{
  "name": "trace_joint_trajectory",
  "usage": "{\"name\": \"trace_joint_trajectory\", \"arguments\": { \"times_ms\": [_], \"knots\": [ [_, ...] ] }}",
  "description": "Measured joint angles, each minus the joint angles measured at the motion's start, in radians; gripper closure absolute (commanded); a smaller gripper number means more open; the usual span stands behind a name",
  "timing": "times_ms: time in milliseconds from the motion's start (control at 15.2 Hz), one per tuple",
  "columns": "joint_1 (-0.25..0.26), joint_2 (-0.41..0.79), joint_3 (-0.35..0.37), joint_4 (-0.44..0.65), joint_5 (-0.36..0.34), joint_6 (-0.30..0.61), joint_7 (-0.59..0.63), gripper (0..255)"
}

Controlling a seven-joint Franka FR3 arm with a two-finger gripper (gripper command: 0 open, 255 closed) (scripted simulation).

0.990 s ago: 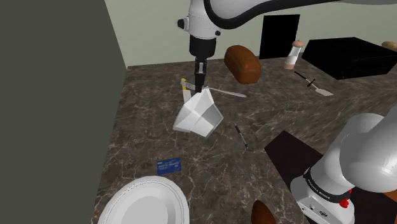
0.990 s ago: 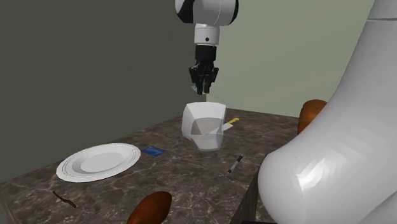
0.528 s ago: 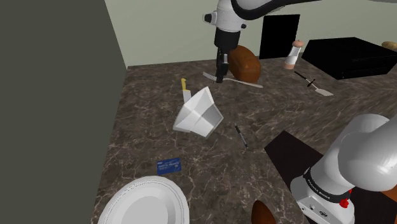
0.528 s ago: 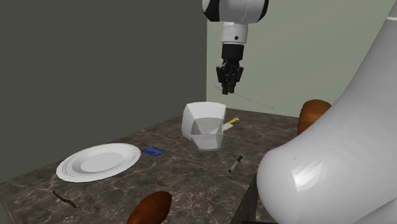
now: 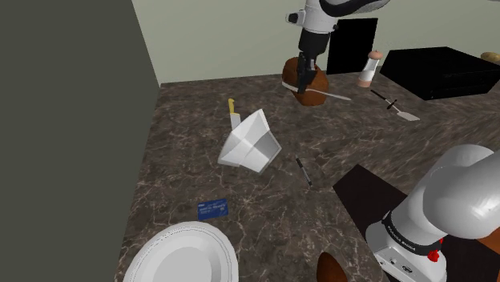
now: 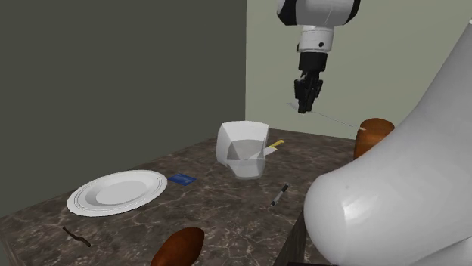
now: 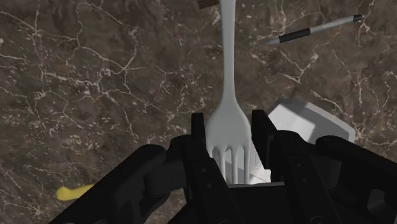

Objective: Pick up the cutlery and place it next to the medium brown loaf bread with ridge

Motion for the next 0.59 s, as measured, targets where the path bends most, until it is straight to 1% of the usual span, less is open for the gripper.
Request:
{"name": "trace_joint_trajectory", "arguments": {
  "times_ms": [330, 594],
  "knots": [
    [-0.046, -0.008, -0.085, -0.004, -0.029, -0.009, -0.119, 255],
    [-0.081, 0.005, -0.155, 0.022, -0.051, -0.024, -0.215, 255]
  ]
}}
